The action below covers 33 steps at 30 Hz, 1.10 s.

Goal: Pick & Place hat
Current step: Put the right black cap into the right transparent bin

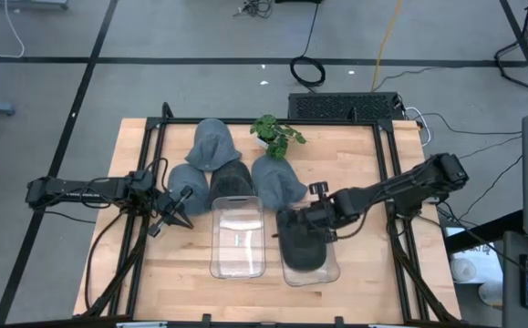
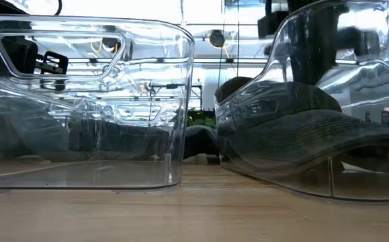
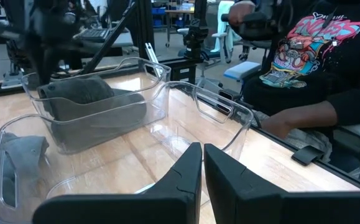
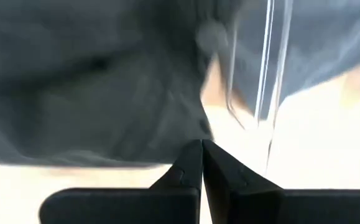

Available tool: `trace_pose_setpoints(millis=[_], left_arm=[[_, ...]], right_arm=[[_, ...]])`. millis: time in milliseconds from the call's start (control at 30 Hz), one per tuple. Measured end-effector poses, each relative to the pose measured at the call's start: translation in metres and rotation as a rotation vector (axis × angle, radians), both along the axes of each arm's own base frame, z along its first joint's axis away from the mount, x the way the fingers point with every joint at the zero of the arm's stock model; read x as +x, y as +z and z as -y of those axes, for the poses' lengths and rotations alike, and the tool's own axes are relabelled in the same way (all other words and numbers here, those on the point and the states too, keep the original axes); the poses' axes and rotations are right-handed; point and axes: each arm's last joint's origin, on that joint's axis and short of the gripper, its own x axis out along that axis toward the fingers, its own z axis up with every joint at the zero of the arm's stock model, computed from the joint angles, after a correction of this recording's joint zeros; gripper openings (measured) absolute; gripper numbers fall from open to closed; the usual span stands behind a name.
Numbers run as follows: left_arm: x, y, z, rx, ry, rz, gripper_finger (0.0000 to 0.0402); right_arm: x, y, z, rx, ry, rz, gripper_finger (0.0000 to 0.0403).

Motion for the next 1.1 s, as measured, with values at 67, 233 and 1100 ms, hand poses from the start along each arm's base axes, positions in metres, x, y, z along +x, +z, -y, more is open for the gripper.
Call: trace_pose_setpoints(millis=[67,233,1100], left_arm=[[0.000,0.000,0.000,0.000,0.000,0.000,0.0026],[0.000,0.000,0.000,0.000,0.000,0.000,0.0026],[0.000,0.000,0.000,0.000,0.000,0.000,0.0026]], right_arm=[[-0.002,-0.009,0.007,0.000,-0.021,-0.017,0.0000],[-0.008,-0.019,0.017,-0.032,-0.069,-0.059,0.0000],[-0.011,0.033,0.003,0.035,-0.078,0.194,0.0000]])
